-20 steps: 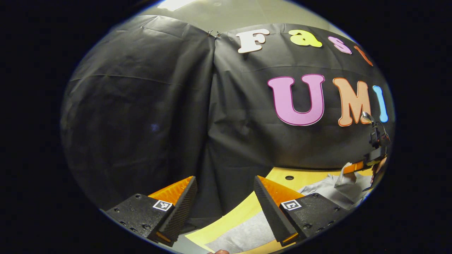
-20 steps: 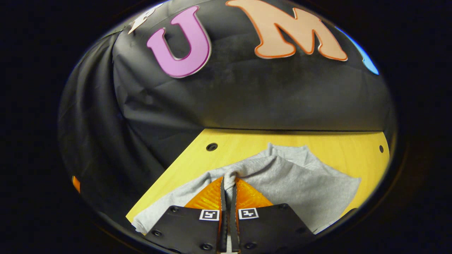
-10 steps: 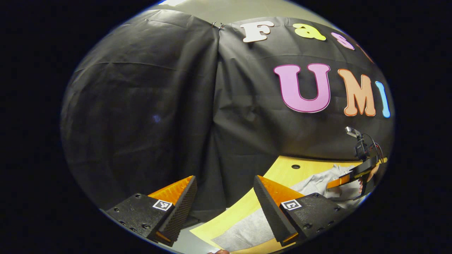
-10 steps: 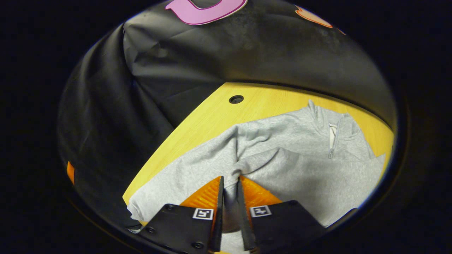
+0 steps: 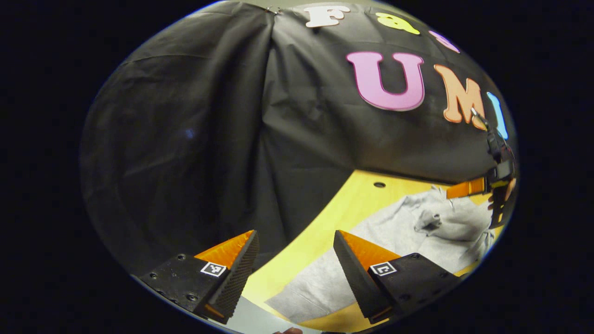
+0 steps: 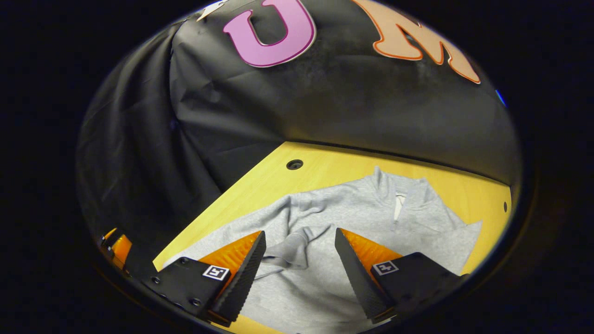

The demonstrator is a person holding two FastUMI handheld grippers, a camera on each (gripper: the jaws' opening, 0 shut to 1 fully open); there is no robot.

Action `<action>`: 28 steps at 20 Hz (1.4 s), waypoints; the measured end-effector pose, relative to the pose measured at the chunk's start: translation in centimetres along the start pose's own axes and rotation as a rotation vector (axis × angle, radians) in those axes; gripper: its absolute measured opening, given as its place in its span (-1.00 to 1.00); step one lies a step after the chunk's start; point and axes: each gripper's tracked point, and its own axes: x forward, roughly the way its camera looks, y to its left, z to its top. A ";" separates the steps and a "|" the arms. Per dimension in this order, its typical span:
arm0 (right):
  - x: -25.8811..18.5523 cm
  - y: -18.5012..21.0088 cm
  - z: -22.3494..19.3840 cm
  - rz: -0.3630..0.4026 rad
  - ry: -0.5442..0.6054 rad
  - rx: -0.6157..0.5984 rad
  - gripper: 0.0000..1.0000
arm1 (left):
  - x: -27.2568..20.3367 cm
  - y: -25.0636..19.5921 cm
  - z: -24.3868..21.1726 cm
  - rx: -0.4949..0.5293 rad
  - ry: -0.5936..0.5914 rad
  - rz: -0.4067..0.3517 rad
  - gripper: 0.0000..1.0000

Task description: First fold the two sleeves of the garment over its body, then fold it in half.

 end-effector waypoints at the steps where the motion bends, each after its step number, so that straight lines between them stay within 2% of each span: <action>1: -0.7 -0.9 0.0 -0.011 -0.008 0.005 0.92 | 0.2 -0.4 -1.5 -0.002 0.038 -0.016 0.92; 4: -2.6 -3.8 -0.6 -0.052 -0.013 0.019 0.92 | 0.5 -0.9 -6.0 -0.015 0.161 -0.034 0.92; 7: -4.4 -6.5 -1.2 -0.092 -0.019 0.042 0.92 | 0.6 -0.3 -9.8 -0.014 0.261 -0.020 0.94; 14: -7.6 -11.3 -2.0 -0.175 -0.047 0.111 0.92 | 1.5 0.7 -13.7 -0.026 0.357 0.027 0.94; 16: -7.9 -11.6 -2.2 -0.180 -0.049 0.099 0.92 | 1.2 0.7 -14.8 -0.048 0.400 0.034 0.93; 20: -8.5 -12.0 -2.9 -0.194 -0.042 0.047 0.92 | 1.6 0.5 -14.5 -0.054 0.394 0.033 0.94; 21: -8.5 -12.0 -3.3 -0.195 -0.035 0.042 0.92 | 1.4 0.5 -14.4 -0.054 0.416 0.026 0.87; 22: -9.1 -12.1 -3.5 -0.192 -0.036 0.053 0.92 | 1.6 0.7 -14.2 -0.054 0.436 0.023 0.56; 23: -9.3 -12.2 -3.6 -0.193 -0.038 0.057 0.92 | 1.6 0.9 -14.0 -0.050 0.449 0.015 0.36; 26: -9.9 -12.6 -3.4 -0.196 -0.057 0.074 0.92 | 3.2 -0.2 -13.2 -0.124 0.463 0.020 -0.85; 28: -11.0 -13.5 -3.7 -0.211 -0.068 0.078 0.92 | 3.3 -0.3 -12.5 -0.192 0.472 0.021 -0.99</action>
